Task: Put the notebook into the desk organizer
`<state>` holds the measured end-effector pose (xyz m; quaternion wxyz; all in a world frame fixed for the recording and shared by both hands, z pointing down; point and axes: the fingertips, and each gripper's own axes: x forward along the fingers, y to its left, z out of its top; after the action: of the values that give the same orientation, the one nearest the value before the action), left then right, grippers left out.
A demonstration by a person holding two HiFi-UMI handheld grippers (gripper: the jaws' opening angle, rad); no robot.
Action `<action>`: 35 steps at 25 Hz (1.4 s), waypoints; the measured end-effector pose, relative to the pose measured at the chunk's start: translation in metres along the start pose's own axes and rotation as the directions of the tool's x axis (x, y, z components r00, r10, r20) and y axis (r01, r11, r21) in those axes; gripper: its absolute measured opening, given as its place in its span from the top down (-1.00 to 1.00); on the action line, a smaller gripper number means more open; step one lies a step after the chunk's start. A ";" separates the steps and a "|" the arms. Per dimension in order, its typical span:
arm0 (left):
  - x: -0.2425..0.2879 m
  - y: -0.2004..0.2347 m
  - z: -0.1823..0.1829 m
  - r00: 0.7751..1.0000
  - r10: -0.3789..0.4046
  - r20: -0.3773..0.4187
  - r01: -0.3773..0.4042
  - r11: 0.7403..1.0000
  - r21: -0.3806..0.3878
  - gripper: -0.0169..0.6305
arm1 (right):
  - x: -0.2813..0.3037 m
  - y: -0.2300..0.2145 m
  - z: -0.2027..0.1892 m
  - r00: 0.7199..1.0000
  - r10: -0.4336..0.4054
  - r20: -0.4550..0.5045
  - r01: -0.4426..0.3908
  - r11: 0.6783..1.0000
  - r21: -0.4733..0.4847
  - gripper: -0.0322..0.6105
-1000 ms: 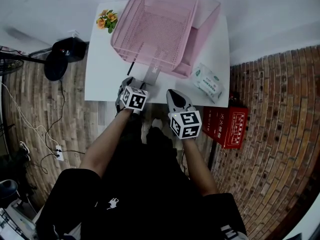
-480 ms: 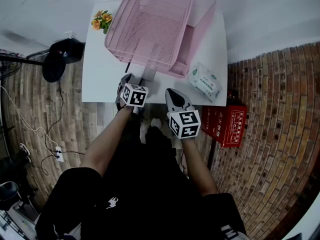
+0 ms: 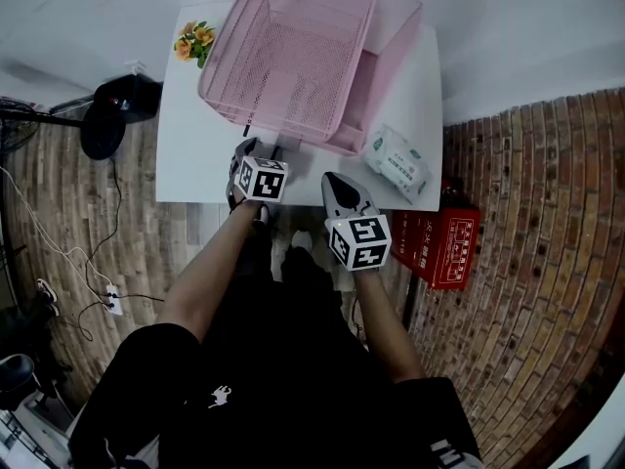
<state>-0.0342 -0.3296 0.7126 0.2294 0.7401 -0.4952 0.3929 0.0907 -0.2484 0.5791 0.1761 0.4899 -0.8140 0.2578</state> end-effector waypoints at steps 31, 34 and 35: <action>-0.022 0.010 0.020 0.992 -0.005 0.123 0.007 1.000 -0.010 0.20 | -0.007 -0.002 0.014 0.999 0.018 0.044 -0.018 1.000 -0.009 0.89; -0.045 0.009 0.020 0.985 0.007 0.174 -0.001 0.999 -0.034 0.38 | -0.019 0.004 0.023 0.996 0.039 0.085 -0.036 0.999 -0.026 0.89; -0.052 0.007 0.020 0.982 0.010 0.189 -0.003 0.999 -0.033 0.44 | -0.023 0.006 0.025 0.994 0.046 0.098 -0.043 0.998 -0.035 0.89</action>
<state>-0.0444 -0.3182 0.6581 0.1923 0.7685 -0.5236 0.3135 0.0949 -0.2448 0.5447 0.1380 0.4807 -0.8365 0.2239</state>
